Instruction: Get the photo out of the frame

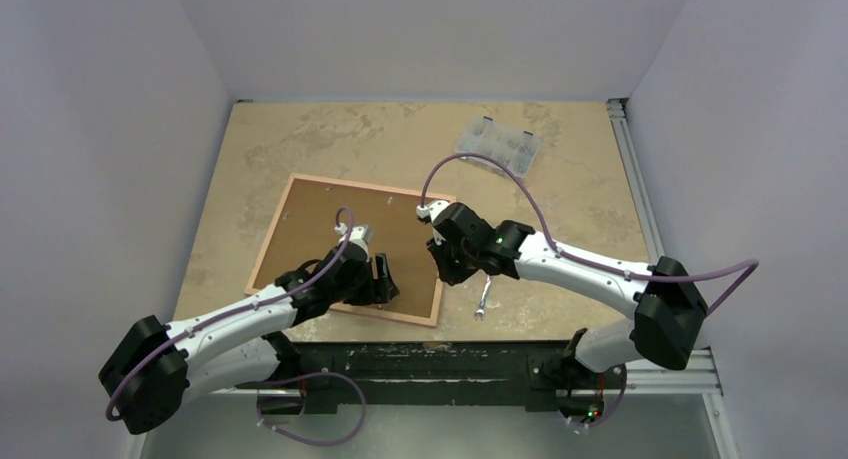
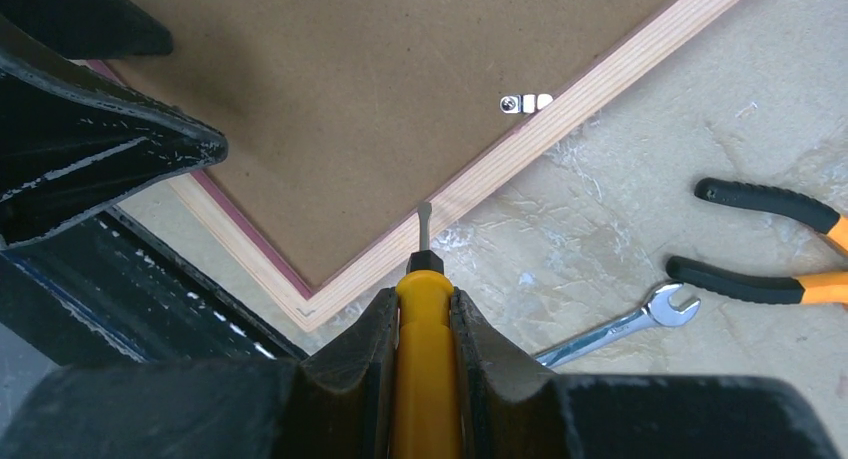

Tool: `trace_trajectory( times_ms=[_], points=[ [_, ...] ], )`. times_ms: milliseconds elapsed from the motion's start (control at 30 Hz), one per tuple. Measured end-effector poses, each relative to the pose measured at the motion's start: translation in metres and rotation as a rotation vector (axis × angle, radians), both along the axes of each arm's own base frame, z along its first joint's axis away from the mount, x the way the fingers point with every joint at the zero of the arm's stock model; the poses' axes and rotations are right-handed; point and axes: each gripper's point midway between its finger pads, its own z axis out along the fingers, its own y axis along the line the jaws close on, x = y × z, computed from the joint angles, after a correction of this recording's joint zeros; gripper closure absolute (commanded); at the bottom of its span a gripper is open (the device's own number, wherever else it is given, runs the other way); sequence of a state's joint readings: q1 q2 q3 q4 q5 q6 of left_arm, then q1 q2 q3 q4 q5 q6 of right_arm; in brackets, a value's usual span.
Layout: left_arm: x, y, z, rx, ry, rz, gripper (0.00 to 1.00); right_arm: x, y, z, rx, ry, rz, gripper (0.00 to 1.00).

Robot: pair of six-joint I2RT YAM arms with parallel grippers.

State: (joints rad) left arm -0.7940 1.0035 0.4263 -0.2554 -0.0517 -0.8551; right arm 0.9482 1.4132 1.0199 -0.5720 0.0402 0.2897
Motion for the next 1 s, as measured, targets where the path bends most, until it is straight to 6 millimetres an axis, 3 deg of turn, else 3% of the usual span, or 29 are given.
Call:
trace_trajectory(
  times_ms=[433,667,1000],
  points=[
    [0.002,-0.003,0.000,-0.019,-0.013,-0.003,0.34,0.012,0.002,0.004,-0.032,-0.043,-0.034,1.00],
    [0.001,-0.002,0.000,-0.023,-0.017,-0.002,0.34,0.030,0.008,-0.008,-0.109,-0.060,-0.063,1.00],
    [-0.005,0.004,0.001,-0.016,-0.011,-0.002,0.34,0.037,0.002,-0.018,-0.179,-0.080,-0.086,1.00]
  ],
)
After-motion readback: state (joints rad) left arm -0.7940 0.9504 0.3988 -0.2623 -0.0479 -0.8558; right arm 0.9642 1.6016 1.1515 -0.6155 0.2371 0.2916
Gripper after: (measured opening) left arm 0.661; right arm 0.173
